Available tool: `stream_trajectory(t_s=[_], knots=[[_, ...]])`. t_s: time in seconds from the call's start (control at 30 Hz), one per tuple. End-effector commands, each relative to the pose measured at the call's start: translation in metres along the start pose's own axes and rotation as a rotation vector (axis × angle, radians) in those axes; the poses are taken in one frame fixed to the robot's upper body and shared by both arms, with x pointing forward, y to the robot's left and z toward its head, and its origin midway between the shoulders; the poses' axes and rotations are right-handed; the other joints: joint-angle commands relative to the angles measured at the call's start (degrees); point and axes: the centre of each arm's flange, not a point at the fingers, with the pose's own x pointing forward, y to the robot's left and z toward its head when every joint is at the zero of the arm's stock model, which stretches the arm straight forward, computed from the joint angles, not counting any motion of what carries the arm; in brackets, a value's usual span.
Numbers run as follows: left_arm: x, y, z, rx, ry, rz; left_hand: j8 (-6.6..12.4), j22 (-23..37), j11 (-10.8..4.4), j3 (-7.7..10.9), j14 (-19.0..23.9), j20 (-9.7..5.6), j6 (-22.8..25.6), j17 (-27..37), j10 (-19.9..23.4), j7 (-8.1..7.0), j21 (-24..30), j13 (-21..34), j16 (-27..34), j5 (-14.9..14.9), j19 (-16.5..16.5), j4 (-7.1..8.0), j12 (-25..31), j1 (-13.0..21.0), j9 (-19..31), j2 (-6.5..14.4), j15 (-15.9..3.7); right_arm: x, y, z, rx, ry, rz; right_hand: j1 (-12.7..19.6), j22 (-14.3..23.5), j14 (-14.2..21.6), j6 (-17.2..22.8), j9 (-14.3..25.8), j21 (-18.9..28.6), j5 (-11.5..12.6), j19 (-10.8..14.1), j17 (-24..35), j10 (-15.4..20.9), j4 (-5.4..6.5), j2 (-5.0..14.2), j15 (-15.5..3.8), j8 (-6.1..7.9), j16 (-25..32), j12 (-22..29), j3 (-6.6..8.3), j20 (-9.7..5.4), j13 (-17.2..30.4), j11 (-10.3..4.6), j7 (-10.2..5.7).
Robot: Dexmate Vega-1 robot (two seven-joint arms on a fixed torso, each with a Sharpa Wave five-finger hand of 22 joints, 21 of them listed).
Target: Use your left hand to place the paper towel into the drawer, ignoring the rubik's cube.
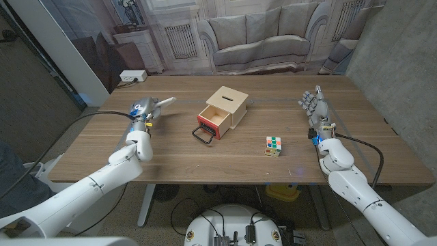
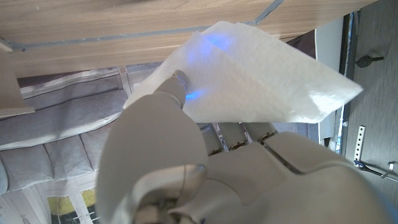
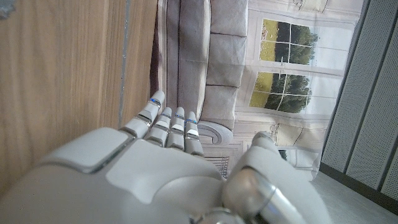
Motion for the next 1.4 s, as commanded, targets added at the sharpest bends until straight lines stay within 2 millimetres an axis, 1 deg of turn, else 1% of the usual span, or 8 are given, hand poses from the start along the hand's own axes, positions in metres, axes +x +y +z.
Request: stream_trajectory(t_s=[0.03,0.47,0.77,0.97,1.4], knots=[[0.007,0.006,0.010,-0.042,-0.081,0.014,0.32,0.1,0.01,0.14,0.5,-0.74,0.7,0.2,0.3,0.05,0.4,0.1,-0.2,-0.1,0.1,0.44,-0.3,-0.6,0.1,-0.1,-6.26,-0.007,-0.002,0.003,-0.003,-0.010,-0.017,0.1,0.3,0.3,0.2,0.2,-0.1,0.0,0.5,0.2,0.5,-0.17,0.43,-0.03,-0.09,-0.1,-0.2,-0.23,-0.93,0.0,0.18,0.15],[0.011,0.010,0.021,-0.102,-0.161,0.056,0.17,0.1,0.04,0.12,0.0,-0.66,0.3,0.3,0.0,-0.06,0.3,0.3,-0.7,0.0,-0.5,0.73,-0.8,-1.1,0.1,-0.3,-6.19,-0.015,-0.004,0.006,-0.007,-0.018,-0.037,0.2,0.3,0.3,0.2,0.2,-0.4,0.0,0.6,0.2,0.5,-0.22,0.50,0.00,-0.08,-0.1,-0.2,-0.27,-0.95,0.0,0.17,0.15],[0.012,0.011,0.031,-0.120,-0.211,0.067,0.09,0.1,0.02,0.12,-0.1,-0.56,0.2,0.4,-0.1,-0.12,0.2,0.4,-1.0,0.0,-0.7,0.93,-1.1,-1.5,0.1,-0.3,-6.18,-0.021,-0.007,0.004,0.003,-0.024,-0.052,0.2,0.3,0.3,0.2,0.2,-0.5,0.0,0.6,0.2,0.5,-0.25,0.55,0.02,-0.10,-0.1,-0.2,-0.29,-0.90,0.1,0.19,0.13],[0.015,0.013,0.039,-0.132,-0.244,0.064,0.02,0.1,-0.04,0.14,-0.1,-0.56,0.1,0.4,-0.1,-0.23,0.2,0.4,-1.2,0.0,-0.9,0.99,-1.3,-1.7,0.1,-0.4,-6.21,-0.026,-0.010,0.007,-0.001,-0.035,-0.065,0.2,0.3,0.3,0.2,0.2,-0.6,0.0,0.7,0.2,0.5,-0.27,0.57,0.04,-0.11,-0.2,-0.2,-0.31,-0.93,0.1,0.19,0.15],[0.011,0.014,0.055,-0.148,-0.317,0.083,-0.05,0.2,-0.01,0.11,-0.4,-0.52,0.1,0.5,-0.3,-0.22,0.0,0.4,-1.5,0.0,-1.3,1.09,-1.7,-2.1,0.0,-0.6,-6.15,-0.032,-0.015,0.009,0.003,-0.051,-0.088,0.2,0.3,0.3,0.3,0.2,-0.8,0.0,0.8,0.2,0.5,-0.31,0.64,0.03,-0.09,-0.2,-0.2,-0.34,-0.93,0.1,0.28,0.18]])
